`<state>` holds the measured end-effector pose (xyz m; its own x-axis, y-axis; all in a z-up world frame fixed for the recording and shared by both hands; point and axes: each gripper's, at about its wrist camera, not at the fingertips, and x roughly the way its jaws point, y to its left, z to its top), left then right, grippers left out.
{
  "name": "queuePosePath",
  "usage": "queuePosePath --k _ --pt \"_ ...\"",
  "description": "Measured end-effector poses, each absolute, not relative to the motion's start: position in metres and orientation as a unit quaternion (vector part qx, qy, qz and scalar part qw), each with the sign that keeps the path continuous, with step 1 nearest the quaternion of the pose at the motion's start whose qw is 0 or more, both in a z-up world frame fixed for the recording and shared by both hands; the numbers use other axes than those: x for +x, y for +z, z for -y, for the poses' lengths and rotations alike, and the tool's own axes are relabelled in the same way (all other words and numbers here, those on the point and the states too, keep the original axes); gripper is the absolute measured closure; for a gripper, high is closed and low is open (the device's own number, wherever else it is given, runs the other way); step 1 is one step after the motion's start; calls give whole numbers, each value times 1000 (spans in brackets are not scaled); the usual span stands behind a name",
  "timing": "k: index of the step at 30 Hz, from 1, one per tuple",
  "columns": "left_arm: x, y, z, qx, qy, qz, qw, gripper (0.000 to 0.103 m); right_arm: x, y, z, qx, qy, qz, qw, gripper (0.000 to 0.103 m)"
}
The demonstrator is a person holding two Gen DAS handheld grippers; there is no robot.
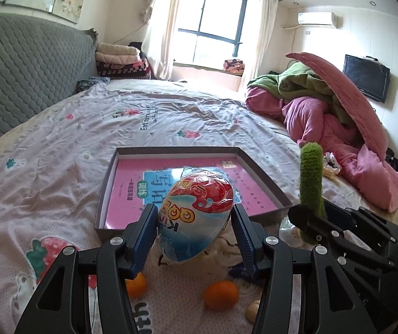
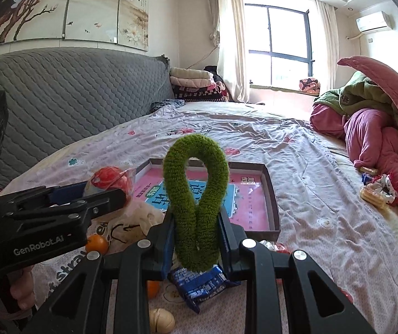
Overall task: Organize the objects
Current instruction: 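Lift the green ring with the right tool while the left tool lifts the Kinder egg, then carry the ring with the right tool over the pink book while the left tool carries the egg there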
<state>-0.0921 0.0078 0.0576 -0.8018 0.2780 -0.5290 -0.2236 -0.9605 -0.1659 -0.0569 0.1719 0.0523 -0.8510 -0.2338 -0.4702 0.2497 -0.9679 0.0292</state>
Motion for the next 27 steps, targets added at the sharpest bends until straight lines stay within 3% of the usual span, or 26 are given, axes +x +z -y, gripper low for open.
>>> queuePosePath --k 27 --pt "-140 76 4 -263 956 50 118 47 -101 77 -172 210 -971 -20 112 75"
